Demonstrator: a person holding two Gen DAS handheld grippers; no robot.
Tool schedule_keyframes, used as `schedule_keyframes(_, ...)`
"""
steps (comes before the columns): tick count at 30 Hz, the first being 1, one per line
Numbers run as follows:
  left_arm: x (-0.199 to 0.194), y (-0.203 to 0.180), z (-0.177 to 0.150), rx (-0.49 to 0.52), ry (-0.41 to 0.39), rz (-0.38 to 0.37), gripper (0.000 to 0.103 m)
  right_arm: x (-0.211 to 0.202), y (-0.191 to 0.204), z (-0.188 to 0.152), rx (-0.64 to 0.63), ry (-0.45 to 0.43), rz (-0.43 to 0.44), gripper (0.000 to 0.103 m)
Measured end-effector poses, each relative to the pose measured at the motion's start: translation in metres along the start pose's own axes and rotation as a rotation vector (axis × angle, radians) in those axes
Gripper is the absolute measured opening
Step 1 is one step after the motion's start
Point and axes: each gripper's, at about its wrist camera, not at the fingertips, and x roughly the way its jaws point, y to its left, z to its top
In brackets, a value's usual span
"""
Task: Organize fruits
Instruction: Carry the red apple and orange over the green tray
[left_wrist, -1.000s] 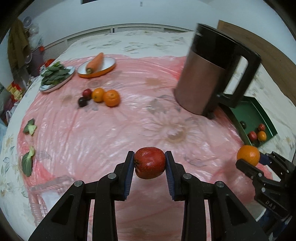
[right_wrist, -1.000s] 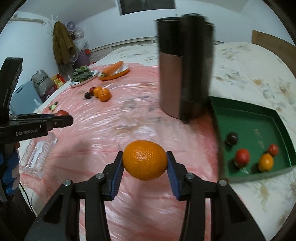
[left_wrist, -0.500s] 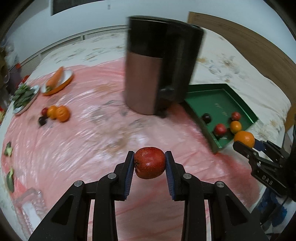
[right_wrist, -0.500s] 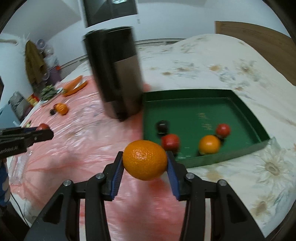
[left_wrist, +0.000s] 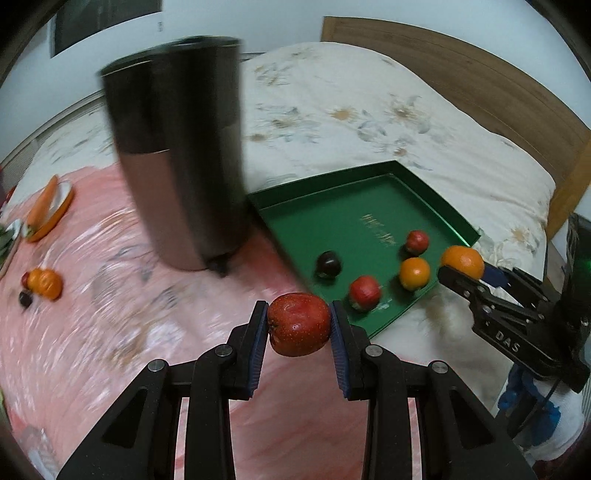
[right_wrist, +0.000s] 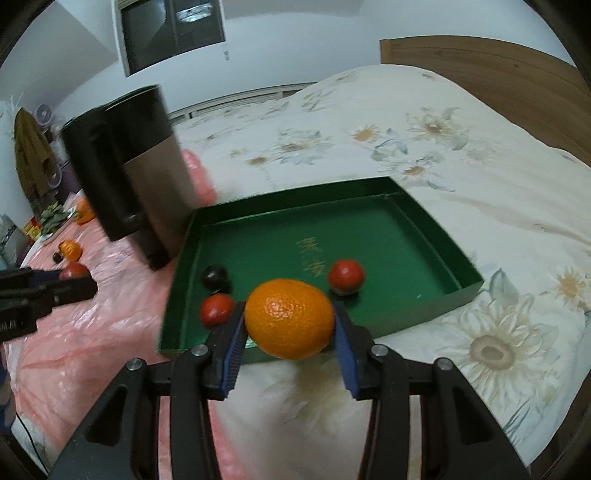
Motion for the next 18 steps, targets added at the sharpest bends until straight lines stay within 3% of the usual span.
schedule_keyframes(10, 0.045, -0.050, 0.039, 0.099, -0.011, -0.042, 0.028, 0.026, -0.052, 0.028, 0.044, -0.031, -0.072, 0.054)
schedule_keyframes(18, 0.085, -0.070, 0.046, 0.170, 0.021, -0.023, 0.028, 0.060, -0.077, 0.036, 0.061, -0.007, -0.117, 0.054)
